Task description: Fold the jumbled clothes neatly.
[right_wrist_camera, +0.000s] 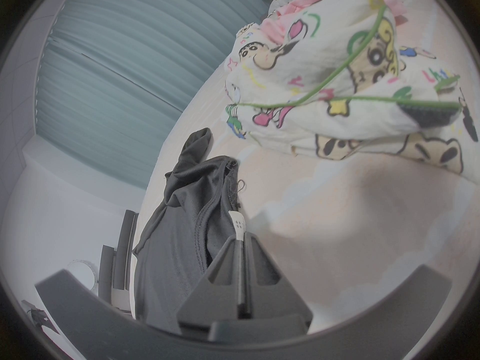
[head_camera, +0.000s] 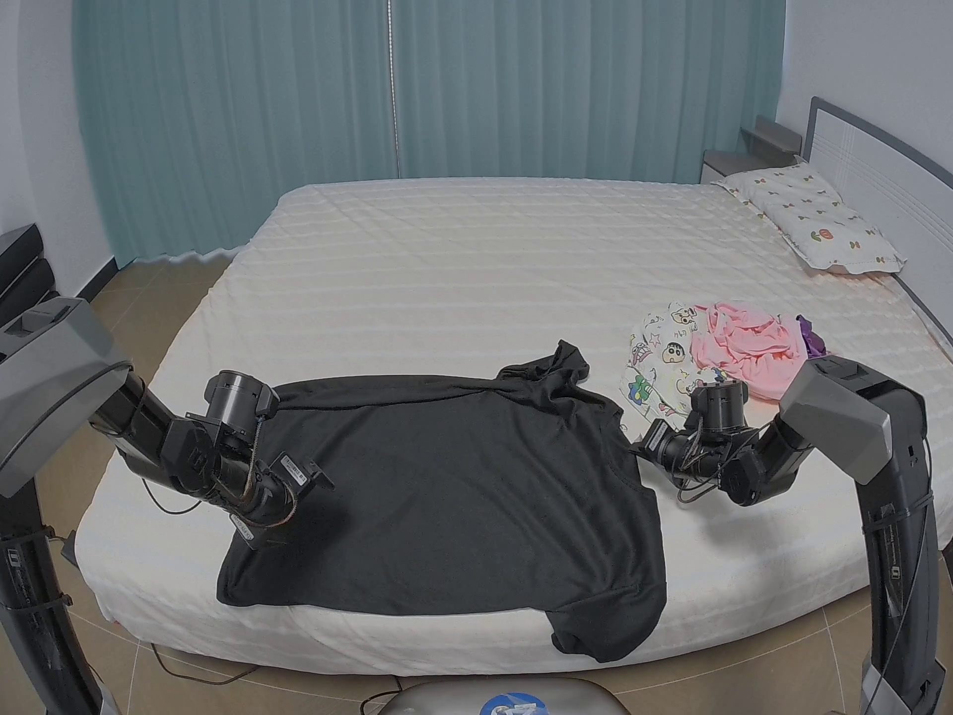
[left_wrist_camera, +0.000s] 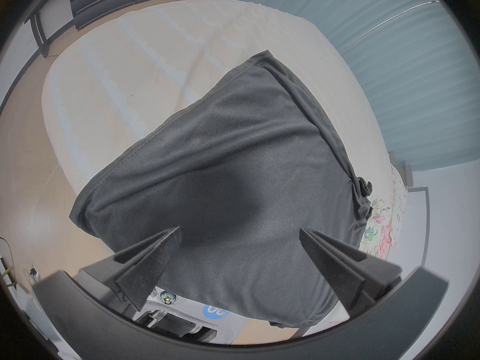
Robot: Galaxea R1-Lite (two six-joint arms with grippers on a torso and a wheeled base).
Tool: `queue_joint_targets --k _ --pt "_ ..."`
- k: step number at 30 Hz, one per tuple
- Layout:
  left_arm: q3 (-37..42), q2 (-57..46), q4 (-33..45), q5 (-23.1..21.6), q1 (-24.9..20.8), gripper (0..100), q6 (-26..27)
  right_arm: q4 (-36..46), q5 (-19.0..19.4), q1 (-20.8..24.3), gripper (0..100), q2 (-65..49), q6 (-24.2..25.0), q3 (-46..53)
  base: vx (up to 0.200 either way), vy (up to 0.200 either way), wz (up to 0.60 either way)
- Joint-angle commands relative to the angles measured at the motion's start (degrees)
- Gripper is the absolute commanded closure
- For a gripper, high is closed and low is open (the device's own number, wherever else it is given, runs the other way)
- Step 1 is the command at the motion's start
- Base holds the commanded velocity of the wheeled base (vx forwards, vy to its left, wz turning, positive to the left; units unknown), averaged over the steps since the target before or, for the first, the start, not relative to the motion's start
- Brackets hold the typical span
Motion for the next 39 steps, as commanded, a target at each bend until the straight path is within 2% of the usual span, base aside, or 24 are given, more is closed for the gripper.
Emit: queue_joint_targets --k 1,4,8,15,16,24,27,32,39 --pt "0.0 0.0 0.1 0.1 0.0 0 0.0 0.0 0.0 -1.6 100 -3.2 -0.2 1.0 0.0 0.0 0.0" --pt "0.0 0.0 0.1 0.1 0.0 0 0.0 0.1 0.0 -2.0 100 -4.2 -0.4 1.9 0.0 0.0 0.0" --pt "0.0 0.0 0.1 0.1 0.0 0 0.1 0.1 0.0 -2.4 100 -4.5 -4.3 3.6 0.0 0.0 0.0" --pt "0.0 -0.1 0.1 0.1 0.0 0 0.1 1.4 0.0 -2.6 100 -3.8 -7.5 4.4 0.0 0.0 0.0" --pt "0.0 -0.1 0.1 0.1 0.0 0 0.1 1.8 0.0 -2.5 0 -3.7 -7.6 4.3 0.0 0.0 0.0" --pt "0.6 -0.5 0.0 0.1 0.0 0 0.2 1.1 -0.4 -2.4 0 -4.2 -7.5 4.3 0.0 0.0 0.0" --pt "1.0 -0.5 0.2 0.5 -0.2 0 0.6 1.2 -3.0 -2.2 0 -5.7 -6.6 4.8 0.0 0.0 0.0" --pt "0.8 -0.5 0.2 0.4 0.3 0 0.3 1.3 -3.8 -1.8 0 -7.5 -3.9 6.2 0.0 0.0 0.0" --pt "0.9 -1.4 0.2 -1.3 3.1 0 0.5 1.7 -3.8 -1.8 0 -8.9 -3.5 6.6 0.0 0.2 0.0"
